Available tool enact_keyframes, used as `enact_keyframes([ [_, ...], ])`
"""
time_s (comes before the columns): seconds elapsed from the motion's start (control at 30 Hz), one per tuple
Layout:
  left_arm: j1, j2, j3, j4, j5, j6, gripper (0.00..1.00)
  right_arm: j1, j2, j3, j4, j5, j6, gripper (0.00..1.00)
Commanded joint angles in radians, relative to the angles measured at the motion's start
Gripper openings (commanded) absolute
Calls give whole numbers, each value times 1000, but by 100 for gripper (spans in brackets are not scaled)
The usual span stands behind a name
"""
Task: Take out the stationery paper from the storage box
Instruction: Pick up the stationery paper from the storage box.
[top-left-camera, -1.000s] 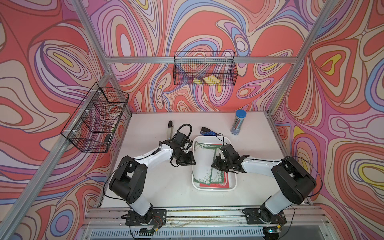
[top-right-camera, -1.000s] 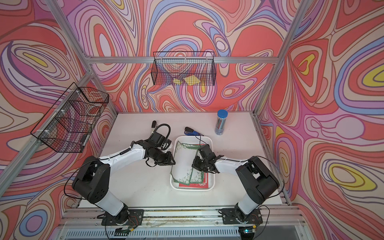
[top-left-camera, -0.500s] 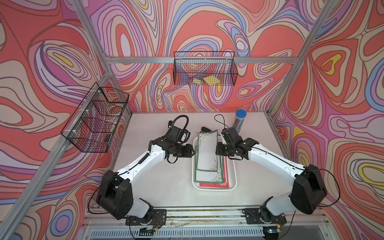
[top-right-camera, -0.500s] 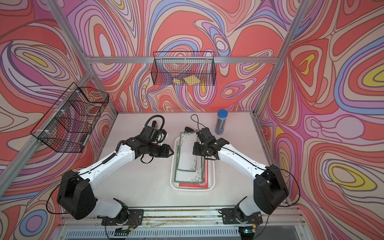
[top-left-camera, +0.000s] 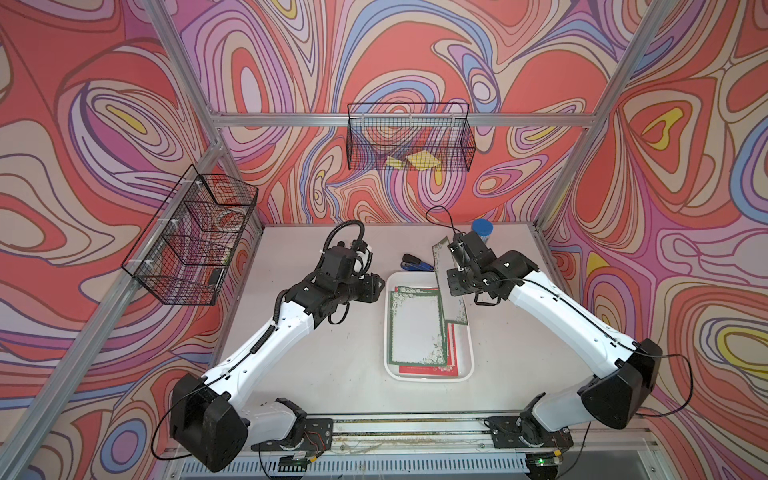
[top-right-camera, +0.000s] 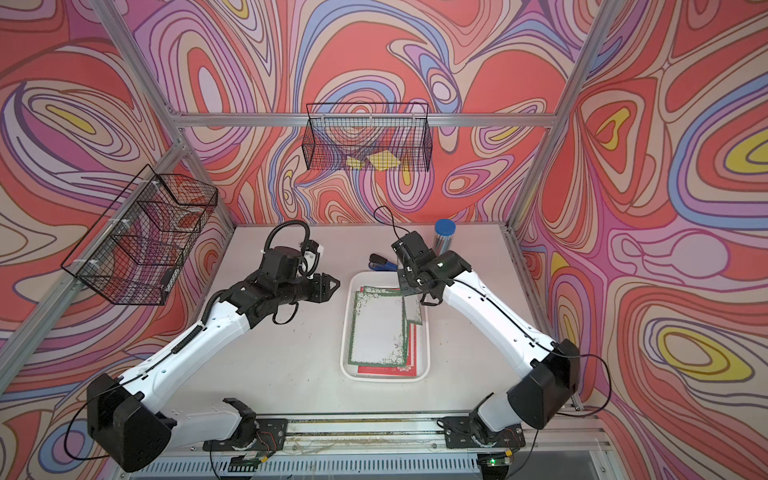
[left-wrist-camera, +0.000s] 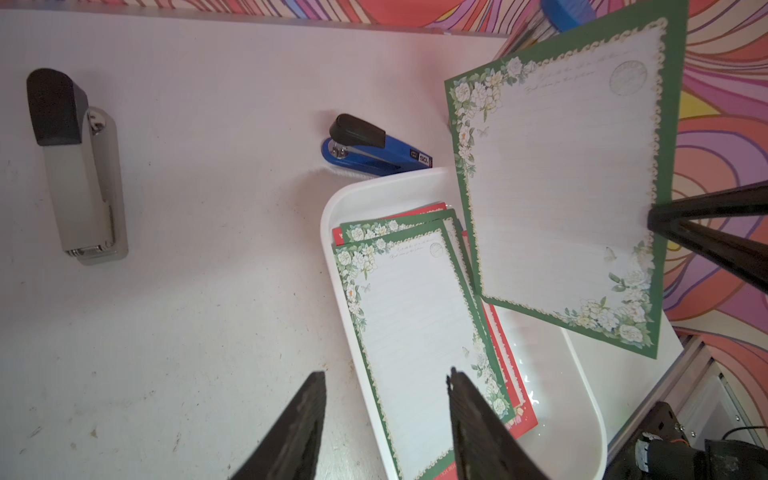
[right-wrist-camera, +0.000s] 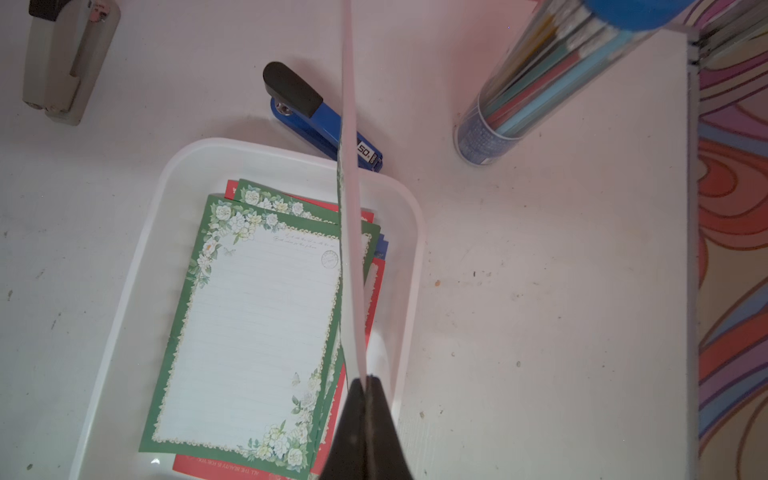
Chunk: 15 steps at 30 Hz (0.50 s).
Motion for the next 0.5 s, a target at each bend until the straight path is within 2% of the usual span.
enact_keyframes([
  [0.0, -4, -30, -45, 163, 4, 31, 51, 21, 13, 79, -100, 126, -85, 0],
  [0.17, -5, -18, -94, 384, 119, 38, 56, 42, -2, 192, -144, 205, -159, 0],
  [0.3, -3, 29, -109, 596, 290, 19, 62, 46, -51, 265, -134, 254, -223, 0],
  [0.4, -2, 73, -133, 816, 390, -17, 73, 48, -103, 300, -90, 248, -280, 0],
  [0.47, -1, 112, -147, 984, 439, -48, 75, 46, -150, 301, -44, 214, -321, 0],
])
